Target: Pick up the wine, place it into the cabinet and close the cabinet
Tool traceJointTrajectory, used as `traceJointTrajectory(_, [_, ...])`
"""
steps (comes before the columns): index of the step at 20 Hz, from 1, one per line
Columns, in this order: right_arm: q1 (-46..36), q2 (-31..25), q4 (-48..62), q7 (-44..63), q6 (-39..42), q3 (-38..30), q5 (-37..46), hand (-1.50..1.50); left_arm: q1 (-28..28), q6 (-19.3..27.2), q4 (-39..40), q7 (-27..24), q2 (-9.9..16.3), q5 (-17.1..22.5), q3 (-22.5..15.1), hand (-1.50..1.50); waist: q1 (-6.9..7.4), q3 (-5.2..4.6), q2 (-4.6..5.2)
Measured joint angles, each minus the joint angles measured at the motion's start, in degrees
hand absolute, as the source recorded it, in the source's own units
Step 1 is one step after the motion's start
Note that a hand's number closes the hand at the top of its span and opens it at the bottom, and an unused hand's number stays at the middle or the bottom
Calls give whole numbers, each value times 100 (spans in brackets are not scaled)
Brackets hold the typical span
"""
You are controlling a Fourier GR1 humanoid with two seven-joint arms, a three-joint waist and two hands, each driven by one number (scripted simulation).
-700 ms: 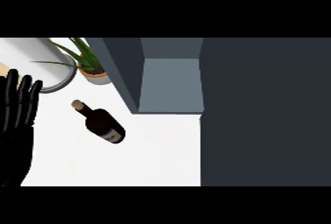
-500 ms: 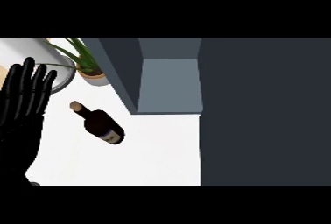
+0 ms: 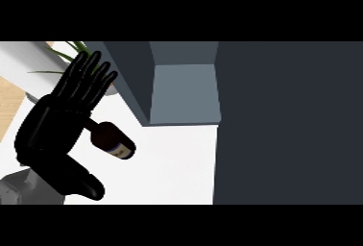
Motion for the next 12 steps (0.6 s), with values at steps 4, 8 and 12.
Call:
traceJointTrajectory(4, [96,-71,-340,391,92,-109,-290,-150,-317,141,3,530,-3,431,58,-150,60,3,-12])
traceJointTrajectory(8, [114,-81,-664,730,144,-228,-479,-150,-395,198,-21,704,-33,549,74,-150,88,5,-16])
traceJointTrajectory(12, [136,-80,-880,988,185,-306,-546,-150,-527,200,87,746,-44,558,106,-150,97,4,-16])
